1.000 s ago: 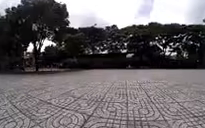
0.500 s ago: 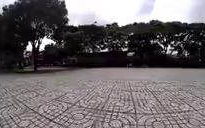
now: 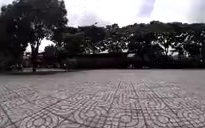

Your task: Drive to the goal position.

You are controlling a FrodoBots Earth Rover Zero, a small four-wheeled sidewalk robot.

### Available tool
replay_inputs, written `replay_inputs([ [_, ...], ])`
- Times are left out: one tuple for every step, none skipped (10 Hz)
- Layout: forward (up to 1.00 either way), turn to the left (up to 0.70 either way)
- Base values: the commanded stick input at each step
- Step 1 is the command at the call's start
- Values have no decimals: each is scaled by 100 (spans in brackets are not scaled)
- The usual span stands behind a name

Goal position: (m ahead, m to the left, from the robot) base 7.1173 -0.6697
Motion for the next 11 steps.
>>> replay_inputs([
  [70,0],
  [70,0],
  [70,0],
  [70,0],
  [70,0],
  [70,0],
  [70,0],
  [70,0],
  [70,0],
  [70,0],
  [70,0],
])
